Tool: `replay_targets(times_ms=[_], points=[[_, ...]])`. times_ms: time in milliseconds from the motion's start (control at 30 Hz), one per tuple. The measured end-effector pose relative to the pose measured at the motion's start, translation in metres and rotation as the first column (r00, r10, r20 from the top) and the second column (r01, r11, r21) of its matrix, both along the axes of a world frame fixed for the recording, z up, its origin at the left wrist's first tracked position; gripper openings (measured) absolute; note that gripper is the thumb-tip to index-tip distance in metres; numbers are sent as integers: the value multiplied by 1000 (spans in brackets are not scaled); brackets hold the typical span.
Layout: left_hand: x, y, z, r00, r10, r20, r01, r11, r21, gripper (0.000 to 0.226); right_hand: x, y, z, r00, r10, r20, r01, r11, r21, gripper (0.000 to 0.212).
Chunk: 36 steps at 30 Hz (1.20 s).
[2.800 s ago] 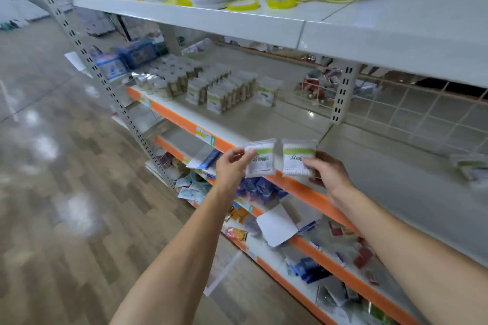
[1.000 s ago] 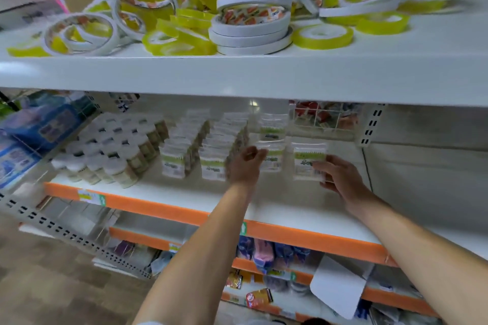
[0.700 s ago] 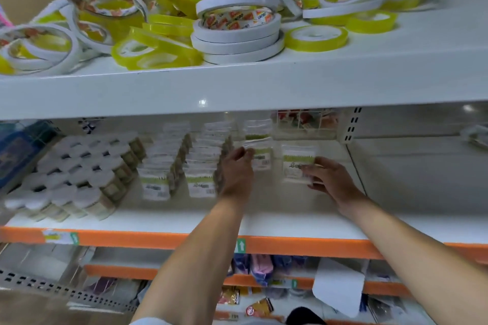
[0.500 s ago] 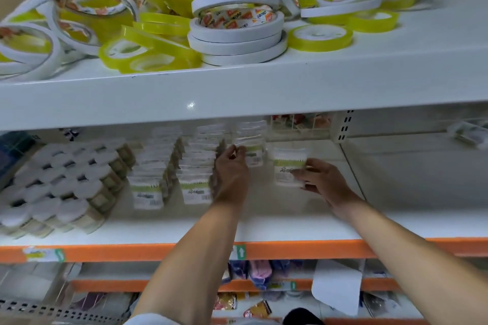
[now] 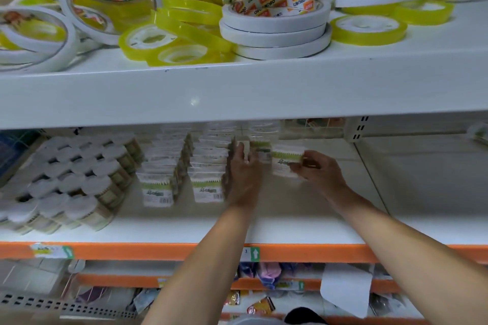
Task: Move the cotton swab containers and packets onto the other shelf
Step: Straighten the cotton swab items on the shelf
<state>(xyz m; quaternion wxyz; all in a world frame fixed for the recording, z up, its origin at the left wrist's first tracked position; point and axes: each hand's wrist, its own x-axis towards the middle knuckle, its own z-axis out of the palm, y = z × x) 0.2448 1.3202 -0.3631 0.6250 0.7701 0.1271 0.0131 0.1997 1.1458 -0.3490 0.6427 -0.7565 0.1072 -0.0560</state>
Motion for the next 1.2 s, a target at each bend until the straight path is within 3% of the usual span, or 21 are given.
replay_targets(times_ms=[167,333,467,900,1067,1200], points=[[-29,1,7,1000,-21,22,22,1000,-6,57,19,25,0,999,-34,22,35,999,-12,33],[-44,12,13,995,-101,-16,103,986,134,57,33,46,-7,994,-106,26,109,986,-123,29],[-52,14,16,992,-114,48,99,965,244,49,36,57,-11,990,-138,35,142,974,-178,28],[-70,9,7,977,-199,74,179,960,215,30,38,61,-11,975,-220,-37,209,958,-197,34],[-64,5,9,976,-214,51,201,962,186,29,33,52,-10,966,-236,-106,230,971,-69,41],[-55,-17,15,966,-257,-8,256,963,78,28,16,31,-8,951,-280,-129,281,960,-13,33]])
